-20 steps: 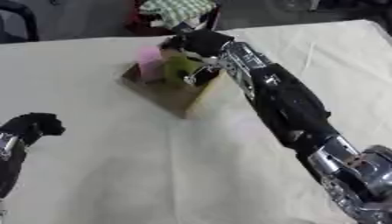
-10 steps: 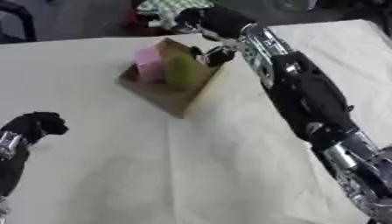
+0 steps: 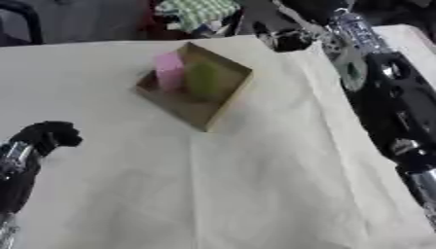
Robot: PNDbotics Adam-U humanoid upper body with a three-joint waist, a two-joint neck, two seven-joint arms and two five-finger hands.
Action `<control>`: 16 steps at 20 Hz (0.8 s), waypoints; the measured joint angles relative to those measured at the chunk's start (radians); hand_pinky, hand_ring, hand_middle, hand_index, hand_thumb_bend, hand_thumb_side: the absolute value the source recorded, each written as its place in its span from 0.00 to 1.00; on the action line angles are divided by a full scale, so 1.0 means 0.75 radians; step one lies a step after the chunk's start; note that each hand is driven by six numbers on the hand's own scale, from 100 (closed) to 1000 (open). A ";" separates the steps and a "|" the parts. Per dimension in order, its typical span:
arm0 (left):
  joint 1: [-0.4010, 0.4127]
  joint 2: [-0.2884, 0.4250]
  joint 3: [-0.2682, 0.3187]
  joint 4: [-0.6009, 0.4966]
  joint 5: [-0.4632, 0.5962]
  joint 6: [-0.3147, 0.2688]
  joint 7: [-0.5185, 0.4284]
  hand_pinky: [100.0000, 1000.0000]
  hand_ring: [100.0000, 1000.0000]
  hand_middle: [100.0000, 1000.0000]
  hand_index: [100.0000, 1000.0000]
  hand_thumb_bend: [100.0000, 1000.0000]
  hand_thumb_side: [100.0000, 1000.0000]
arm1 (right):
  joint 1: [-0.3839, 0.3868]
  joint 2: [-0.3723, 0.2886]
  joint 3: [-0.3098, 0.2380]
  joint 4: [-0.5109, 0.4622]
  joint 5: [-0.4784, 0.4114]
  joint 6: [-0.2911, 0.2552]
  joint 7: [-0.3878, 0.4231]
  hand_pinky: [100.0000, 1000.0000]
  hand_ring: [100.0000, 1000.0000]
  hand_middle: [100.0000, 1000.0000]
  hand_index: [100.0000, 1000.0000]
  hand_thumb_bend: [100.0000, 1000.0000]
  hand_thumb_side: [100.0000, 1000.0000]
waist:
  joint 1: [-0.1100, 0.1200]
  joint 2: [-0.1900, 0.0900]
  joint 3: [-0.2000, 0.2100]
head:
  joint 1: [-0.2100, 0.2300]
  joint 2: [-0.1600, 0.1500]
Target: Pick up objects on the table and place them in the box.
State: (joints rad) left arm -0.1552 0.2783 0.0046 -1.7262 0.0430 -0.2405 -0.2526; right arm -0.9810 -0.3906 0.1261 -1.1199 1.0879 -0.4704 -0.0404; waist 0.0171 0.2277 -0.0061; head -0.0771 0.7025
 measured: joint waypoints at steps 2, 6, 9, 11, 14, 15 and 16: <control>0.002 0.000 0.006 0.000 0.000 -0.001 0.005 0.67 0.61 0.57 0.71 0.00 1.00 | 0.061 -0.022 -0.029 -0.066 -0.040 0.024 -0.040 0.64 0.70 0.78 0.99 0.00 0.22 | 0.002 0.000 -0.006 | 0.009 0.000; 0.003 0.000 0.013 0.000 0.000 -0.001 0.016 0.67 0.61 0.57 0.71 0.00 1.00 | 0.188 -0.036 -0.093 -0.194 -0.120 0.091 -0.117 0.60 0.65 0.73 0.98 0.00 0.35 | 0.007 0.000 -0.019 | 0.031 0.001; 0.003 0.000 0.016 0.000 0.000 -0.001 0.025 0.67 0.61 0.57 0.71 0.00 1.00 | 0.281 -0.030 -0.135 -0.289 -0.178 0.144 -0.157 0.59 0.63 0.72 0.97 0.00 0.37 | 0.008 0.000 -0.027 | 0.048 0.012; 0.003 0.000 0.021 0.000 0.000 0.000 0.030 0.67 0.61 0.57 0.71 0.00 1.00 | 0.343 -0.013 -0.157 -0.352 -0.216 0.182 -0.170 0.58 0.62 0.71 0.96 0.00 0.38 | 0.010 0.000 -0.030 | 0.062 0.021; 0.003 0.000 0.022 0.000 -0.001 0.000 0.039 0.67 0.61 0.57 0.71 0.00 1.00 | 0.438 0.025 -0.180 -0.447 -0.277 0.236 -0.182 0.57 0.61 0.70 0.96 0.00 0.42 | 0.016 0.000 -0.033 | 0.082 0.038; 0.003 0.000 0.022 0.000 -0.001 0.000 0.040 0.67 0.61 0.57 0.71 0.00 1.00 | 0.470 0.038 -0.185 -0.478 -0.295 0.250 -0.186 0.57 0.61 0.70 0.96 0.00 0.43 | 0.017 0.000 -0.033 | 0.090 0.046; 0.003 0.000 0.022 0.000 -0.001 0.000 0.041 0.67 0.61 0.57 0.71 0.00 1.00 | 0.502 0.051 -0.190 -0.511 -0.315 0.263 -0.189 0.57 0.61 0.70 0.96 0.00 0.43 | 0.017 0.000 -0.034 | 0.099 0.052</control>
State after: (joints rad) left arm -0.1526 0.2784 0.0214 -1.7264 0.0424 -0.2405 -0.2221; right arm -0.6049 -0.3521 -0.0161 -1.5029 0.8513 -0.2730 -0.1820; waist 0.0296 0.2278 -0.0317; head -0.0031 0.7419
